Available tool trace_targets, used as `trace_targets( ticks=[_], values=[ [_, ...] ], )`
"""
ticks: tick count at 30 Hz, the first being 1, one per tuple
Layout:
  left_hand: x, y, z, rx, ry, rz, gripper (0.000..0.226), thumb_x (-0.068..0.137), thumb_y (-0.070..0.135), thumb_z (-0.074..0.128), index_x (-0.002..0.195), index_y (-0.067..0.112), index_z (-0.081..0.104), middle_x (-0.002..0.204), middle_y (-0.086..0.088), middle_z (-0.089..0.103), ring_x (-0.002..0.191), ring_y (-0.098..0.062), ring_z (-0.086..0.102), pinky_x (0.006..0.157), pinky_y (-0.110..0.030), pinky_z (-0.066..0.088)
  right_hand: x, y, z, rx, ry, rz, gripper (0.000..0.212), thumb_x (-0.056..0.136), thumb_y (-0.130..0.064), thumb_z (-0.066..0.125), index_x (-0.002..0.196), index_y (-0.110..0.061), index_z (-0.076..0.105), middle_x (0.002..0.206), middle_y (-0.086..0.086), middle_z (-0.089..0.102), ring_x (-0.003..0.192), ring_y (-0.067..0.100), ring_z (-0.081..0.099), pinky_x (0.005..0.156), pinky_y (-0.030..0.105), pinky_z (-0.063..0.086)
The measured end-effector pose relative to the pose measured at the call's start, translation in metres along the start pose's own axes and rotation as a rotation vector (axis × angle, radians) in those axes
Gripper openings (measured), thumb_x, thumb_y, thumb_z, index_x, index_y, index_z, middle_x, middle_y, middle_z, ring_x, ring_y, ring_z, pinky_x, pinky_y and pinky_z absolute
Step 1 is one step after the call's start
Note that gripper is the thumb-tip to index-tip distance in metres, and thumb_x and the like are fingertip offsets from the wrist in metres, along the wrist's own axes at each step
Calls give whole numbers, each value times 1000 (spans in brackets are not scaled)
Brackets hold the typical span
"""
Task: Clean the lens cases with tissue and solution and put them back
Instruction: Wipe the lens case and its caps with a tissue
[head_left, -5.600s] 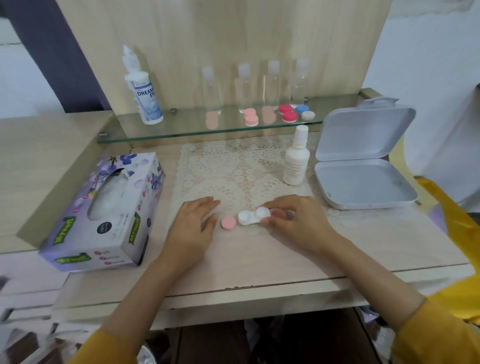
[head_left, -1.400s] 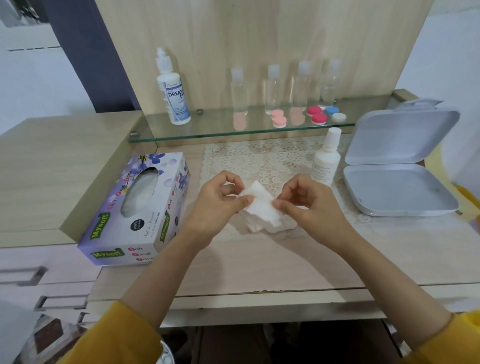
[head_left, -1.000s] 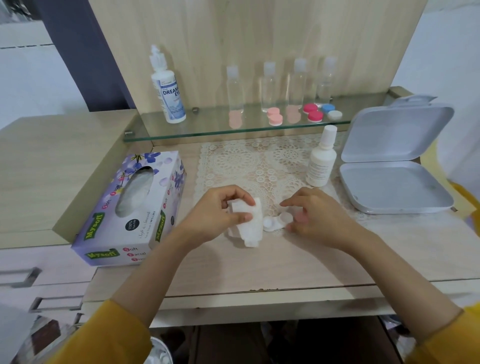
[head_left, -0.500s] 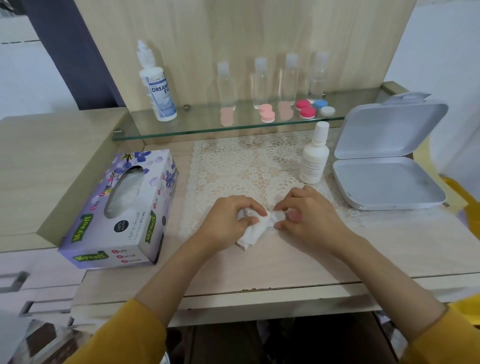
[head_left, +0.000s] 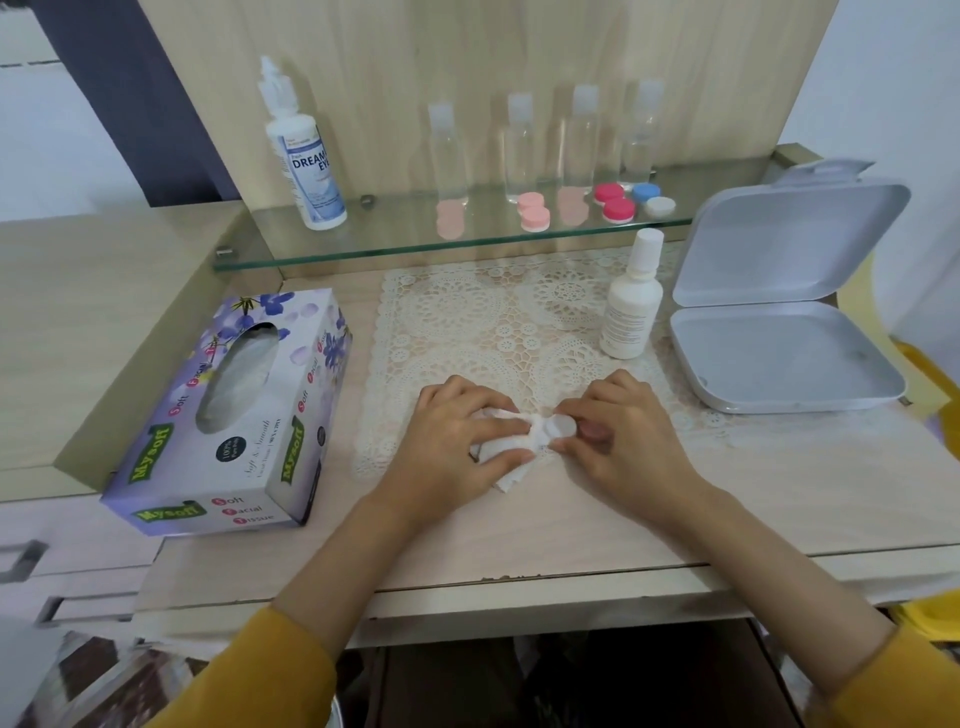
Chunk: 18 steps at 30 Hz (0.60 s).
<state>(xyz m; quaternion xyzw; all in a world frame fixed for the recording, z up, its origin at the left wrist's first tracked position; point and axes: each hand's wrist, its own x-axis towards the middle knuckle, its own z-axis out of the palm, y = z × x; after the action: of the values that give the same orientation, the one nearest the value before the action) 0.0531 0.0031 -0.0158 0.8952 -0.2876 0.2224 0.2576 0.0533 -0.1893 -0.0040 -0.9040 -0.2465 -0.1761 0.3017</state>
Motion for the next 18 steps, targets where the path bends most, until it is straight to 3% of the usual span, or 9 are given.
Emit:
trace_targets(
  ticks=[5,9,12,18],
  values=[
    [1,-4,3,-15,4,19,20,77,33,60,81,21,74,88,5,62,84,-12,44,70,-30,38,-1,2,3,0,24,-27,22,74,-31,57,69,-12,66,59,-3,48,65,15,38,57,33,36],
    [2,-1,4,9,62,18,16,76,28,59,75,17,71,85,11,46,78,-10,43,71,-23,32,-1,4,5,-6,20,-23,22,73,-30,56,67,-11,64,59,-1,48,65,16,39,57,34,39],
    [0,2,4,89,83,57,12,78,26,59,77,17,68,82,2,55,77,-12,45,74,-24,30,-1,5,6,2,21,-15,12,69,-19,63,66,-8,64,59,0,48,65,16,39,57,34,39],
    [0,1,4,173,44,108,20,83,27,56,88,16,72,88,-5,61,82,-14,44,72,-26,32,-1,7,4,47,30,-38,17,72,-21,62,65,-6,63,58,1,45,66,14,34,60,29,32]
  ],
)
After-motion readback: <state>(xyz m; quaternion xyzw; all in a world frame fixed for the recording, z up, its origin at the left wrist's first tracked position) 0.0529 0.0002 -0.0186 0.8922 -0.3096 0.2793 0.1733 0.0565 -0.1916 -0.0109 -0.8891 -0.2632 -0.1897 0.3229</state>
